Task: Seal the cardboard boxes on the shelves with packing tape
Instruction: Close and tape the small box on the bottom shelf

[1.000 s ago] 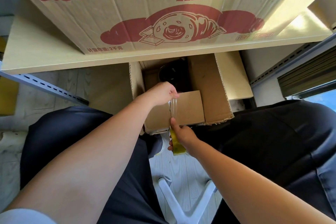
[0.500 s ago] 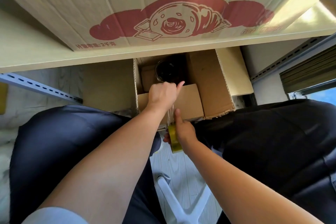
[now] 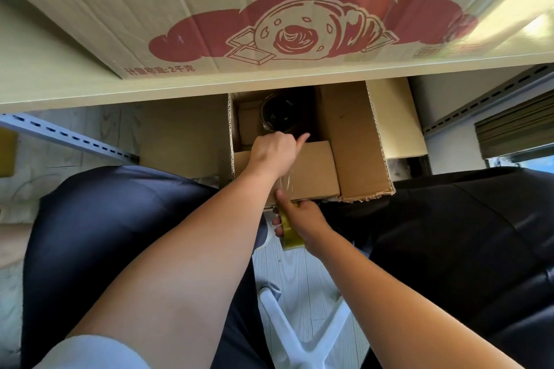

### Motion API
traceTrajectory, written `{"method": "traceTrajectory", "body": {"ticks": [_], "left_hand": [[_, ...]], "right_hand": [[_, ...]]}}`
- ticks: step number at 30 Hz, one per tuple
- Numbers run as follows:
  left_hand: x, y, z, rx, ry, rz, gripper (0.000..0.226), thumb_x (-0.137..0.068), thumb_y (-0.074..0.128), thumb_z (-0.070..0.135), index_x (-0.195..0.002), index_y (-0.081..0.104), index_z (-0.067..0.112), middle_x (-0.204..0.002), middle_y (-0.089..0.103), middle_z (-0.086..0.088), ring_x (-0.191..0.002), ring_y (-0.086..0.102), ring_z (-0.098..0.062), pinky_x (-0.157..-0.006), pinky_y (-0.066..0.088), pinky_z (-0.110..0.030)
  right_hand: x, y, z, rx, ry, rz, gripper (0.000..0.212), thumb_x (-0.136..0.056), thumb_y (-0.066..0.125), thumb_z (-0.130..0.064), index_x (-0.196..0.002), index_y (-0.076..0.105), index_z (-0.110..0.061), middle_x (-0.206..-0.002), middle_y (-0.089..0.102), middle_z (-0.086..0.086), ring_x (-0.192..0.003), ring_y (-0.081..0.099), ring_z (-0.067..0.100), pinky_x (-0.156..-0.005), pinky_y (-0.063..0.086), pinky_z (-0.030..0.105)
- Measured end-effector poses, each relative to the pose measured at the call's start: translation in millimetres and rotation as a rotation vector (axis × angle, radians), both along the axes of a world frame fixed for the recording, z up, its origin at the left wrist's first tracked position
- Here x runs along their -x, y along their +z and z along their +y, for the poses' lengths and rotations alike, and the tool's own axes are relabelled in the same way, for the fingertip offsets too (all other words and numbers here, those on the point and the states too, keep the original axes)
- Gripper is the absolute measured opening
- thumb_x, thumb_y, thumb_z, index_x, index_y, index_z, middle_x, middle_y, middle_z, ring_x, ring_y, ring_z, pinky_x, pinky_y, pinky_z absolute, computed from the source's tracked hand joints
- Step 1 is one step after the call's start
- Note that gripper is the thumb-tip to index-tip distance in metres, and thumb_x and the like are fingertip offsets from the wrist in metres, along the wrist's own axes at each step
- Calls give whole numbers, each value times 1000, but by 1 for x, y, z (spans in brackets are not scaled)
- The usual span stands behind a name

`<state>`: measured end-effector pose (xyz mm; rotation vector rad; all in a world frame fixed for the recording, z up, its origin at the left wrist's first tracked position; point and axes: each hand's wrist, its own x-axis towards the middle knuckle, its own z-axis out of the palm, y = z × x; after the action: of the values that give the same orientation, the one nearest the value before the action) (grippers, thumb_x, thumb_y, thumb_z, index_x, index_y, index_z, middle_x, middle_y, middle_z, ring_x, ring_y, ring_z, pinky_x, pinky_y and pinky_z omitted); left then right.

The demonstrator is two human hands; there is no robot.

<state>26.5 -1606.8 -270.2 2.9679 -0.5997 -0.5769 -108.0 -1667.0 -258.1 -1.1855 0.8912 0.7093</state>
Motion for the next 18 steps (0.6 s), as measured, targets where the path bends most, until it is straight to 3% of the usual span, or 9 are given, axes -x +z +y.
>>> {"method": "traceTrajectory", "body": {"ticks": [4,7,9,11,14,16,18], "left_hand": [[-16,2,2,146,120,142,68,-102,19,59,-69,53,12,-61,52,-2,-54,54,-19,-48,33,-30],[-19,4,6,225,220,322,61,-104,21,54,-94,61,8,-82,61,-8,-72,59,-22,-59,40,-33],[-18,11,8,225,221,400,52,-106,25,48,-119,57,9,-107,62,-11,-90,58,-24,-73,43,-36],[-17,33,10,234,220,422,44,-106,30,43,-130,50,11,-120,58,-11,-101,56,-25,-79,43,-37],[-17,83,16,346,288,369,44,-105,36,38,-141,45,14,-140,51,-9,-124,51,-28,-99,44,-40],[-13,121,24,424,328,370,40,-105,37,38,-133,53,15,-134,55,-8,-121,53,-27,-99,42,-37],[-4,158,34,439,301,381,32,-104,39,38,-90,59,17,-91,57,-8,-85,55,-27,-77,40,-34]], "right_hand": [[-23,-1,-13,-157,-18,116,55,-76,78,-44,-102,63,2,-81,69,15,-67,65,22,-71,58,36],[-38,6,-24,-170,102,240,62,-77,75,-50,-113,61,-2,-97,72,14,-90,69,27,-93,54,45],[-44,22,-27,-31,398,312,74,-78,67,-65,-119,54,-5,-109,67,13,-97,65,29,-96,51,45],[-50,49,-23,269,772,309,78,-88,44,-74,-132,46,-10,-125,60,17,-101,60,32,-87,50,41],[-58,93,-17,551,975,109,82,-97,29,-67,-142,42,0,-139,53,21,-118,58,33,-98,48,40],[-63,124,-16,673,1009,-87,70,-100,36,-57,-140,46,0,-129,60,23,-116,61,34,-96,50,37],[-67,158,-20,773,907,-305,52,-100,45,-48,-110,65,-2,-97,72,18,-94,69,30,-75,52,32]]}}
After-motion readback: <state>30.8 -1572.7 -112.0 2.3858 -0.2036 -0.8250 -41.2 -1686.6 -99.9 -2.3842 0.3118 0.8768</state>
